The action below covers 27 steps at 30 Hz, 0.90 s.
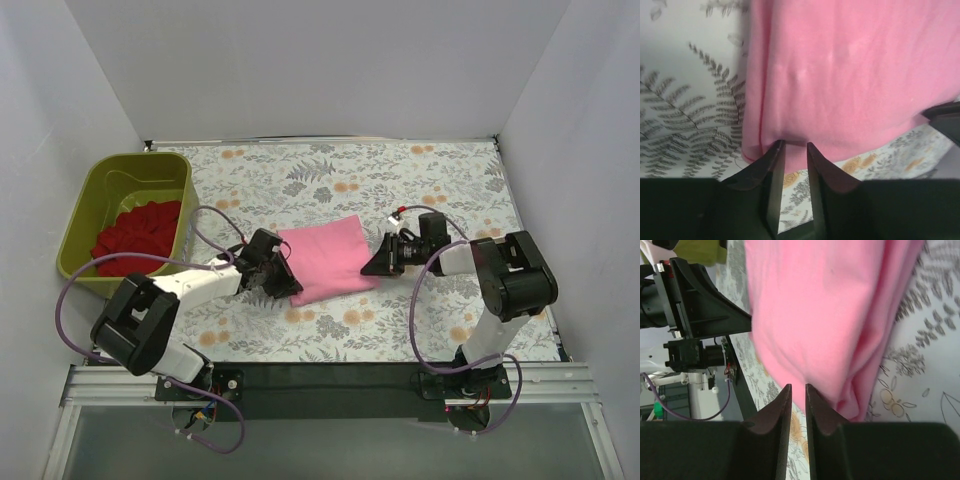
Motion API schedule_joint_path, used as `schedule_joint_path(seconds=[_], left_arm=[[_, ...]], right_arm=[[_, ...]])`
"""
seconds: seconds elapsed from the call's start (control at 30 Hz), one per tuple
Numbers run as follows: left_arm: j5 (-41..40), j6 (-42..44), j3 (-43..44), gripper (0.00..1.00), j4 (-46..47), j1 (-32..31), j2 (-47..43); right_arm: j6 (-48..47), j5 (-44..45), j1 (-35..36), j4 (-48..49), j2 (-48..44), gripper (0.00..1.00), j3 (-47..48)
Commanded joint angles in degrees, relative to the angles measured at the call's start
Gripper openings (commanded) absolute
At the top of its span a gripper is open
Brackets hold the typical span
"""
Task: Fold and stack the t-shirts
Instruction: Fold the tshirt
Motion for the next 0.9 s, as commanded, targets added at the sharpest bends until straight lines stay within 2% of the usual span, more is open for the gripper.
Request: schedule_joint_path(seconds=[0.0, 0.17, 0.47, 0.6, 0.7, 0.77, 0.87], left_arm=[[-6.7, 8.6, 6.9, 0.27, -7.1, 1.0, -1.7], [-5.4, 12.9, 14.3, 0.29, -4.1, 5.0, 2.5], [0.0, 16.3, 23.0, 0.21, 1.5, 13.3, 19.6], [0.6, 16.5, 24.9, 0.20, 1.9, 15.4, 24.3], [1.1, 16.6, 24.9, 0.19, 2.0, 16.7, 25.8], [1.3, 16.7, 24.5, 0.20, 2.0, 17.3, 25.6], [2.6, 18.1, 24.2, 0.27, 1.8, 17.5, 23.3]], right_arm=[[1.4, 0.7, -0.2, -0.1, -5.1, 0.21, 5.4], [4.3, 1.4, 1.0, 0.1, -1.1, 0.21, 18.9], [6.0, 4.0, 2.5, 1.1, 15.6, 0.21, 35.6], [7.4, 4.7, 1.3, 1.7, 23.6, 0.20, 37.7], [7.0, 5.6, -0.3, 2.0, 25.7, 0.20, 36.5], [7.0, 5.5, -1.4, 2.1, 25.5, 0.20, 35.6], [5.9, 5.4, -2.6, 2.0, 22.0, 0.20, 33.2]])
